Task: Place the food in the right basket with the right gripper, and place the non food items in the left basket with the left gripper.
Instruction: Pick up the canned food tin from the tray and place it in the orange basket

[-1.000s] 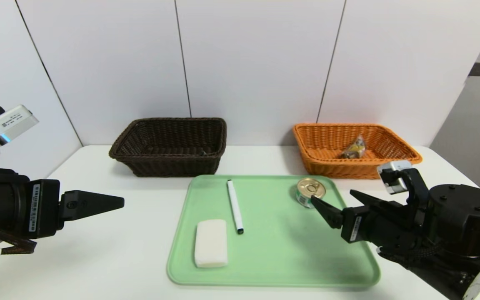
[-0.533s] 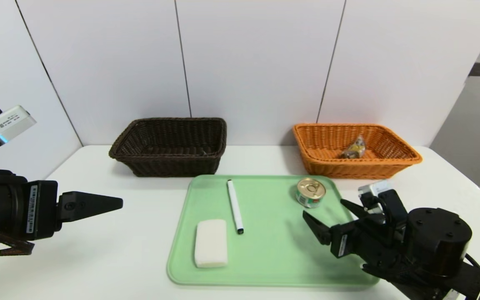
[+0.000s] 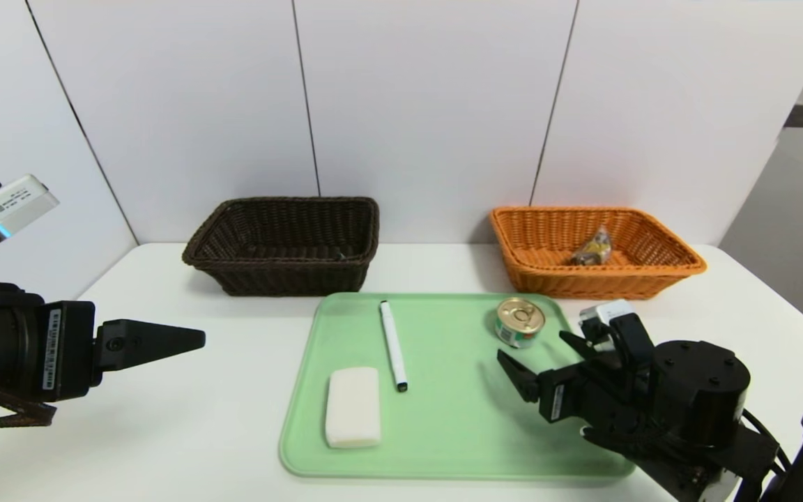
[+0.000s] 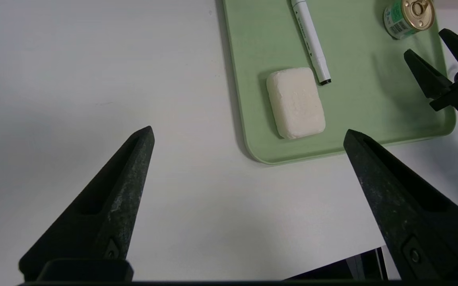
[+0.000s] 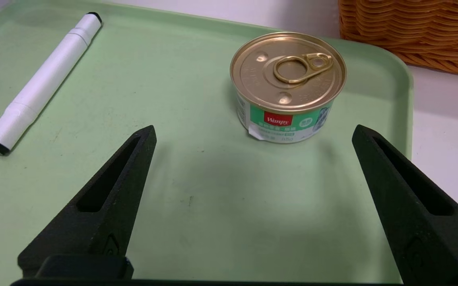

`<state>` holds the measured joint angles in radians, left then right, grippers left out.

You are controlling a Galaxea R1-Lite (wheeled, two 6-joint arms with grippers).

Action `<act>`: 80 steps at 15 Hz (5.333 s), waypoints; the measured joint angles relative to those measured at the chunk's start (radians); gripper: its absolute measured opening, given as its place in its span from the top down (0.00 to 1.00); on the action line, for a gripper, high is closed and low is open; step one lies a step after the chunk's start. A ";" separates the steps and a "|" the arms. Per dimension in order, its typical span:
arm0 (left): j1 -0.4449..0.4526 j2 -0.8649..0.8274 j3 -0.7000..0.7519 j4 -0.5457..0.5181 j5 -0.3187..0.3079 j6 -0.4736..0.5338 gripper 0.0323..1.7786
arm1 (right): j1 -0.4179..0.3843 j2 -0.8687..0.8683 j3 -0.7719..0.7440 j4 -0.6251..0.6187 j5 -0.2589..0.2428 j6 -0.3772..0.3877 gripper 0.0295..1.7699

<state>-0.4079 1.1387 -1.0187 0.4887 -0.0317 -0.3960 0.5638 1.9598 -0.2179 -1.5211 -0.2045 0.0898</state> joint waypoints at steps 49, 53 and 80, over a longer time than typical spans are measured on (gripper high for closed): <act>0.000 0.009 -0.001 0.002 0.001 0.003 0.05 | -0.104 0.219 -0.272 0.002 0.057 -0.032 0.42; 0.001 0.004 -0.001 0.004 0.003 0.003 0.05 | -0.065 0.126 -0.228 0.001 0.057 -0.030 0.42; 0.001 -0.011 0.000 0.006 0.004 0.007 0.05 | -0.378 0.070 -1.211 1.237 0.199 -0.028 0.42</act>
<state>-0.4068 1.1277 -1.0187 0.4945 -0.0272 -0.3887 0.1860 2.0302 -1.4287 -0.2836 -0.0051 0.0615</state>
